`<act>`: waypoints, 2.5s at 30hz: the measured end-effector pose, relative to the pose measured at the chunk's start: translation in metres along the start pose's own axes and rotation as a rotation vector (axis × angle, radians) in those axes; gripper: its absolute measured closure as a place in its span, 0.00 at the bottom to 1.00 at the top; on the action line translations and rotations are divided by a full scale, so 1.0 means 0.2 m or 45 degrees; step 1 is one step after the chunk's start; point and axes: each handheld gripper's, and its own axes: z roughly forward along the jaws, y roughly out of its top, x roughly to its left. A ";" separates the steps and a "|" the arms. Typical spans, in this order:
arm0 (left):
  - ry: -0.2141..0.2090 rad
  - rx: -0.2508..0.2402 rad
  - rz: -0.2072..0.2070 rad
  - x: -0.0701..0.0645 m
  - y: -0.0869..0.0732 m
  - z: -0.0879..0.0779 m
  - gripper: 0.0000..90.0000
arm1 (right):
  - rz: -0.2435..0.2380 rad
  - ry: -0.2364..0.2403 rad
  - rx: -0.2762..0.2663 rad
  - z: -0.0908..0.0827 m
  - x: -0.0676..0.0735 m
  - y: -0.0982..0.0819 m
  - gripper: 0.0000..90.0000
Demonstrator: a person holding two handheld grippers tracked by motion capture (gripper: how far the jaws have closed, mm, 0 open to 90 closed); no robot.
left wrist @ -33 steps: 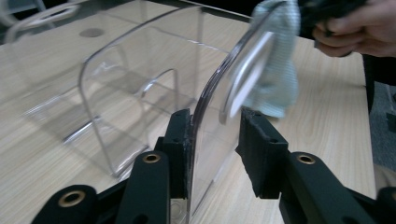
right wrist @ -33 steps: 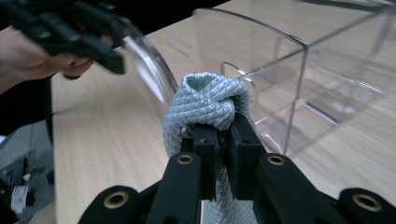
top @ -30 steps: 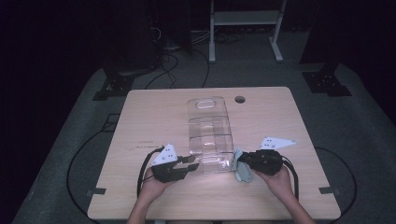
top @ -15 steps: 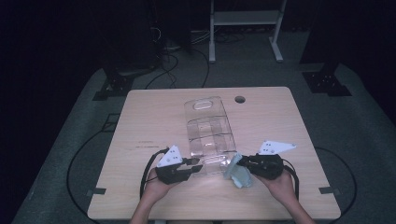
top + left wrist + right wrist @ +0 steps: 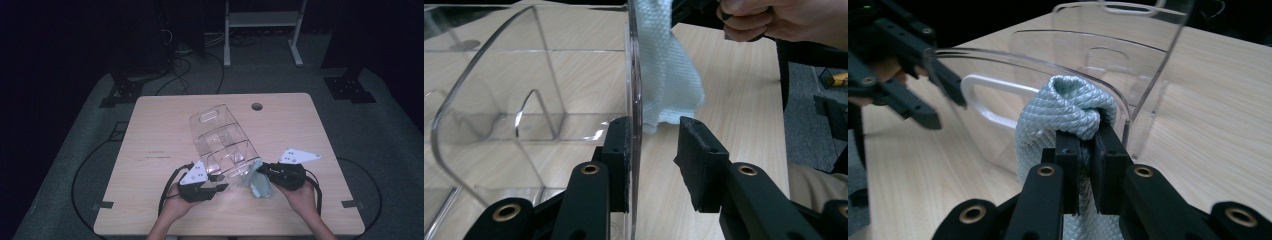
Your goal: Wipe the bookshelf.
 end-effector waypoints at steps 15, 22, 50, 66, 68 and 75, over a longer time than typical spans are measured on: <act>-0.077 0.011 0.037 -0.10 0.03 0.11 0.71 | 0.077 -0.038 -0.061 -0.07 -0.06 -0.03 0.92; -0.098 -0.002 0.049 -0.10 0.03 0.11 0.69 | 0.112 -0.031 -0.007 -0.04 -0.09 -0.10 0.92; 0.219 -0.075 -0.054 0.11 0.00 -0.11 0.44 | 0.112 -0.045 -0.007 -0.01 -0.10 -0.13 0.92; 0.340 -0.047 -0.142 0.18 -0.02 -0.11 0.16 | 0.110 -0.024 0.001 0.00 -0.10 -0.12 0.92; 0.359 -0.036 -0.142 0.18 -0.02 -0.10 0.11 | 0.112 -0.021 -0.001 0.00 -0.11 -0.12 0.92; 0.422 0.010 -0.130 0.22 -0.03 -0.06 0.08 | 0.124 -0.021 0.000 0.00 -0.12 -0.12 0.92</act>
